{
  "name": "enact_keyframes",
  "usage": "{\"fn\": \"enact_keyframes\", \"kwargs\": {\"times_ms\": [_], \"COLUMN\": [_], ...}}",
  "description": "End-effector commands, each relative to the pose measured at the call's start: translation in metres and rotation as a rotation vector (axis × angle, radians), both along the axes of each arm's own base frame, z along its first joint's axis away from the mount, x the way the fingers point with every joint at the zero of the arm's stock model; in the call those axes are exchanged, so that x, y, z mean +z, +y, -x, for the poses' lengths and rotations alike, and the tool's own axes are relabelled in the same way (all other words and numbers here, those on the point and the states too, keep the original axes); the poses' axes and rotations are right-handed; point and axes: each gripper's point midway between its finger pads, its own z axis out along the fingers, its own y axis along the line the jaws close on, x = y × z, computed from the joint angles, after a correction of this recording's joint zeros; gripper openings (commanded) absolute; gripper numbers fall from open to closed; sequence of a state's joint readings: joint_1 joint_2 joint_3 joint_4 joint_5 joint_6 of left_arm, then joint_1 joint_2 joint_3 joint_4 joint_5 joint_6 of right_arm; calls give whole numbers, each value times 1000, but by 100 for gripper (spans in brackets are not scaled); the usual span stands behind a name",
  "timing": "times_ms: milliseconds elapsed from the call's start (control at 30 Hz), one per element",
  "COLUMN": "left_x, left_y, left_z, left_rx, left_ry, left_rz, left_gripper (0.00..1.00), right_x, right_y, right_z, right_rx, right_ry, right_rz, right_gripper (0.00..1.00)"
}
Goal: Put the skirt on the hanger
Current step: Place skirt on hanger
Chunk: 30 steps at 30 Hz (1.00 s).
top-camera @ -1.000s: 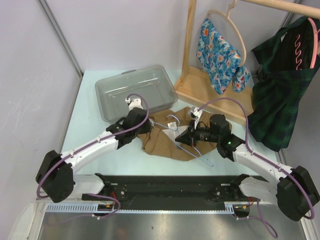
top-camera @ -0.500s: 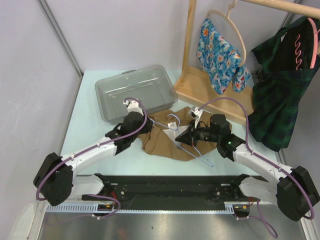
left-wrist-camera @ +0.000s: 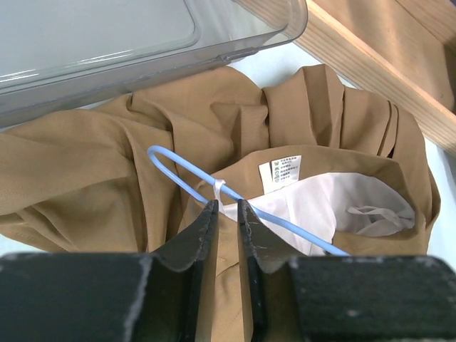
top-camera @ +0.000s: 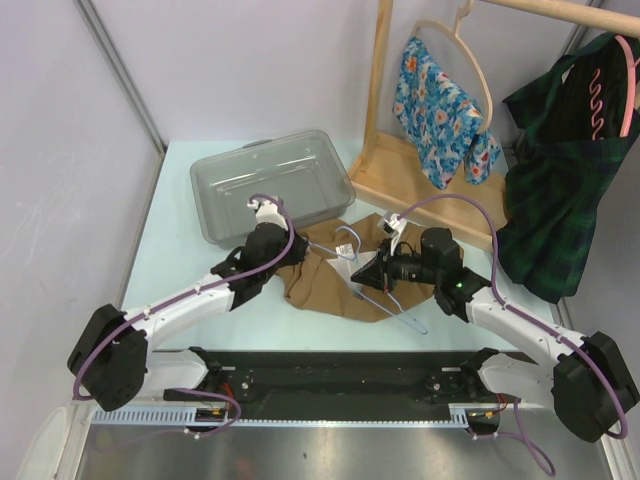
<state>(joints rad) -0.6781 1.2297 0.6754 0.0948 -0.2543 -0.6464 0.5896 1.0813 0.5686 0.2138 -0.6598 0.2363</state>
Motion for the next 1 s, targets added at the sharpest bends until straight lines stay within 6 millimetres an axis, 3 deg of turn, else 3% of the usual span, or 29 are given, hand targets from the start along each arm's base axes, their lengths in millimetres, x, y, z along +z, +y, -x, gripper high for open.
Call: {"fn": "enact_keyframes", "kwargs": {"times_ms": [0, 300, 633, 967], "left_x": [2, -5, -4, -18], "left_y": [6, 6, 0, -7], "left_z": [-1, 4, -3, -9], "left_rx": [11, -6, -18, -30], "left_ry": [-21, -14, -42, -19], "left_rz": [-8, -3, 12, -13], "left_gripper": [20, 25, 26, 26], "right_x": [35, 37, 35, 39], "right_y": [5, 6, 7, 7], "right_z": [-10, -11, -11, -10], "right_rx": [1, 0, 0, 1], "right_ry": [-87, -84, -73, -74], "right_rz": [-68, -78, -78, -90], "right_gripper": [0, 0, 0, 0]}}
